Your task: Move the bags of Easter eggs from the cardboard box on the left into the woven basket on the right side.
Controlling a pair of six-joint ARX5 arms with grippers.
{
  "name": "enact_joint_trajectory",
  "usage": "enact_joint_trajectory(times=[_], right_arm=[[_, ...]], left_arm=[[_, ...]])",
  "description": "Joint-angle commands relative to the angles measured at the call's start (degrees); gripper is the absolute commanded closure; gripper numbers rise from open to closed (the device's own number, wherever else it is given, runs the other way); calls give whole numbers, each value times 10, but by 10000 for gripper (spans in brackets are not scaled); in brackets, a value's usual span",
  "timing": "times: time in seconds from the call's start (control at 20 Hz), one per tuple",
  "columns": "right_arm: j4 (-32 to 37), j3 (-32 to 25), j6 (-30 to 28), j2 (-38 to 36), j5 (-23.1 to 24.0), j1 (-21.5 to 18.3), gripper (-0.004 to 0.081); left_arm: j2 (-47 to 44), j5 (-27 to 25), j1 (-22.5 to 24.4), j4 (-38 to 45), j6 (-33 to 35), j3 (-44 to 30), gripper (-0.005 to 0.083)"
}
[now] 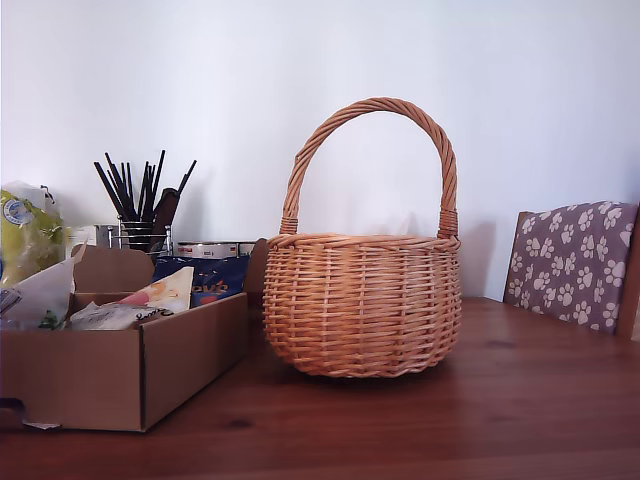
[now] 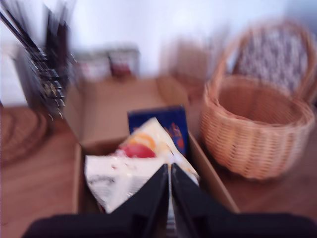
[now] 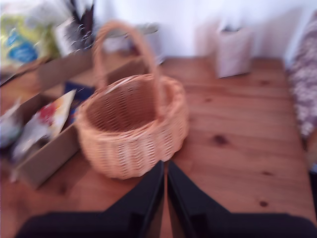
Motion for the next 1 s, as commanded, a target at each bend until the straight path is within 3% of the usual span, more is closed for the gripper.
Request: enact_joint_trajectory(times=[0.0,0.15,0.2,0.25,0.4,0.45,0.8,0.95], right_arm=[[-30,40,-36,42,-2,25,783],[-73,102,-55,117,-7,67,783],[-83,115,-53,137,-17,77,783],[-86,122,-45,151,-30,83,783],[-67,125,-41,173,-38,87,783],[-62,125,-42,180,-38,87,783],[-43,125,-44,208,-39,87,783],[-28,125,-44,208,-39,87,783]], left_arm=[[52,2,-8,-50,54,40,797],[164,2,-22,-136,103,122,796],[197,2,-24,-145,101,143,755],[226,2,-25,-154,100,163,635],[300,-2,-25,-150,98,197,-29],[329,-6,-28,-153,98,208,8],[479,-124,-107,-129,47,252,6],[535,-253,-139,-119,17,265,6]])
